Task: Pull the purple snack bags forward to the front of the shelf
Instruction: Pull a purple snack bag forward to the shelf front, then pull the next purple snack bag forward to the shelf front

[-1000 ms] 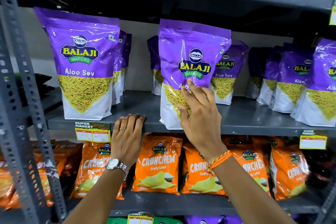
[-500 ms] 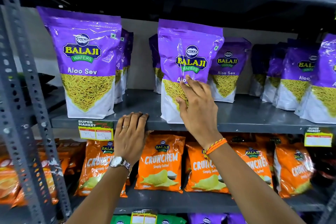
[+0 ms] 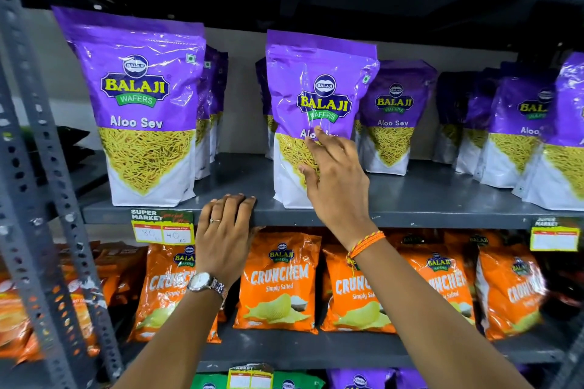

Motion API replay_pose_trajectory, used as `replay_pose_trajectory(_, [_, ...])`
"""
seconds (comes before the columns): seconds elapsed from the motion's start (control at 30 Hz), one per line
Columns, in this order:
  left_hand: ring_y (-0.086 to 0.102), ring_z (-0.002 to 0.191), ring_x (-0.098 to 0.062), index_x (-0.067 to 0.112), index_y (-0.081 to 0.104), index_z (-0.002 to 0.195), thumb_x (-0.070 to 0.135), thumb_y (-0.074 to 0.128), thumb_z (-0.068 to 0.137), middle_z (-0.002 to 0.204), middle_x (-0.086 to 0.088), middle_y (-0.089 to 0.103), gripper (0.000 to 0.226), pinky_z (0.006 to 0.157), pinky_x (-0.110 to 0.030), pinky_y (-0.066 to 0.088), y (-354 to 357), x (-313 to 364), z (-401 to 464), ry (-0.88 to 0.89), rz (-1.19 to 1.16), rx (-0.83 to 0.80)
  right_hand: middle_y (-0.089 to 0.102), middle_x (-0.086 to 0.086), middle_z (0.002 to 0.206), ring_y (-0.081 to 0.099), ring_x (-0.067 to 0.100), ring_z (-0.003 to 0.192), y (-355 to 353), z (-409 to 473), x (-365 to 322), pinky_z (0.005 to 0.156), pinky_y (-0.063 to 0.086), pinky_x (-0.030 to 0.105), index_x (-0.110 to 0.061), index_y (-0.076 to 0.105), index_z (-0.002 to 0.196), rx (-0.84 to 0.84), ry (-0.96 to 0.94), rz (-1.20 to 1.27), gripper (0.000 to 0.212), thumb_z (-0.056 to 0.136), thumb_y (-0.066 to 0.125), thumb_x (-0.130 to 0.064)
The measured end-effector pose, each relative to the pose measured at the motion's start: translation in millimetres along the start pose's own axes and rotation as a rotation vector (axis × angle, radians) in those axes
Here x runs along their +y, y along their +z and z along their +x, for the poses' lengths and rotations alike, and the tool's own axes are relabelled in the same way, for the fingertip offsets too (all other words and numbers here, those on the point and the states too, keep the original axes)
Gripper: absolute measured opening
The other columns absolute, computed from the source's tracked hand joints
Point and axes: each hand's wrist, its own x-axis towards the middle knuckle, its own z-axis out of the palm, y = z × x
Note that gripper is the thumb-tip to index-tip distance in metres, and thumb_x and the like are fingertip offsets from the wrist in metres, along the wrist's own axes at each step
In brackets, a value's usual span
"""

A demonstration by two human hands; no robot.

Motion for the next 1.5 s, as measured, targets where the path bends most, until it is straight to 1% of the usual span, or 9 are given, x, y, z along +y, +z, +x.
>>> replay_pose_trajectory(0.13, [0.051,0.119,-0.033,0.014,0.057,0.13,0.039,0.048,0.091,0.129,-0.011,0.061,0.047,0.109,-0.048,0.031,0,0,0,-0.005,0.008,-0.001,0.062,0.004,0.139,0.05,0.027,0.124,0,0,0,0.092,0.058,0.041,-0.009,0.067,0.128,-0.004,0.004,0.005,0.043,0.089,0.076,-0.023])
replay_pose_trajectory(0.37, [0.05,0.12,-0.033,0.013,0.056,0.13,0.034,0.068,0.087,0.129,-0.012,0.06,0.05,0.11,-0.048,0.03,-2,2,0,-0.008,0.014,-0.01,0.062,0.005,0.138,0.051,0.027,0.124,-1,0,-2,0.089,0.059,0.041,-0.009,0.067,0.129,-0.013,0.007,-0.009,0.044,0.089,0.076,-0.024])
replay_pose_trajectory(0.8, [0.053,0.12,-0.035,0.012,0.057,0.131,0.033,0.069,0.087,0.129,-0.013,0.06,0.05,0.111,-0.048,0.03,-9,5,1,-0.027,0.006,-0.033,0.062,0.006,0.139,0.052,0.029,0.123,-2,1,2,0.085,0.06,0.042,-0.009,0.066,0.129,-0.031,-0.039,-0.024,0.044,0.09,0.075,-0.028])
replay_pose_trajectory(0.9, [0.054,0.122,-0.034,0.012,0.057,0.132,0.039,0.058,0.093,0.131,-0.012,0.061,0.047,0.114,-0.047,0.029,-12,6,0,-0.044,-0.023,-0.025,0.061,0.006,0.14,0.051,0.028,0.123,-7,-1,8,0.09,0.058,0.041,-0.012,0.065,0.13,-0.022,-0.084,0.023,0.042,0.092,0.073,-0.027])
replay_pose_trajectory(0.97, [0.054,0.125,-0.034,0.013,0.057,0.134,0.045,0.051,0.096,0.134,-0.011,0.06,0.051,0.117,-0.047,0.028,-17,8,-2,-0.067,-0.069,-0.016,0.061,0.004,0.141,0.051,0.028,0.123,-12,-2,20,0.096,0.053,0.039,-0.013,0.065,0.131,0.026,-0.111,0.066,0.037,0.097,0.068,-0.026])
replay_pose_trajectory(1.03, [0.052,0.129,-0.033,0.011,0.055,0.138,0.047,0.052,0.096,0.14,-0.011,0.058,0.055,0.118,-0.047,0.028,-22,16,-8,-0.109,-0.136,0.013,0.06,0.005,0.143,0.051,0.029,0.123,-18,-2,36,0.101,0.048,0.037,-0.011,0.065,0.131,0.1,-0.105,0.105,0.033,0.1,0.064,-0.022])
replay_pose_trajectory(1.17, [0.043,0.14,-0.031,0.011,0.049,0.145,0.044,0.053,0.095,0.15,-0.01,0.05,0.06,0.122,-0.045,0.023,-32,53,-14,-0.123,-0.206,0.06,0.054,0.008,0.149,0.05,0.031,0.127,-29,4,81,0.112,0.032,0.029,-0.01,0.064,0.133,0.183,0.012,0.126,0.034,0.102,0.059,-0.021])
replay_pose_trajectory(1.3, [0.037,0.147,-0.027,0.011,0.049,0.147,0.044,0.056,0.094,0.154,-0.009,0.048,0.063,0.125,-0.044,0.019,-35,105,-1,-0.028,-0.219,0.086,0.051,0.008,0.151,0.046,0.03,0.125,-33,14,133,0.11,0.039,0.04,-0.012,0.061,0.136,0.189,0.092,0.071,0.038,0.099,0.057,-0.022])
replay_pose_trajectory(1.5, [0.032,0.15,-0.024,0.012,0.043,0.152,0.045,0.054,0.095,0.16,-0.006,0.041,0.067,0.126,-0.042,0.019,-20,181,33,0.062,-0.259,0.062,0.042,0.013,0.157,0.042,0.035,0.127,-24,29,202,0.109,0.04,0.043,-0.01,0.053,0.143,0.086,0.153,-0.038,0.053,0.091,0.06,-0.019])
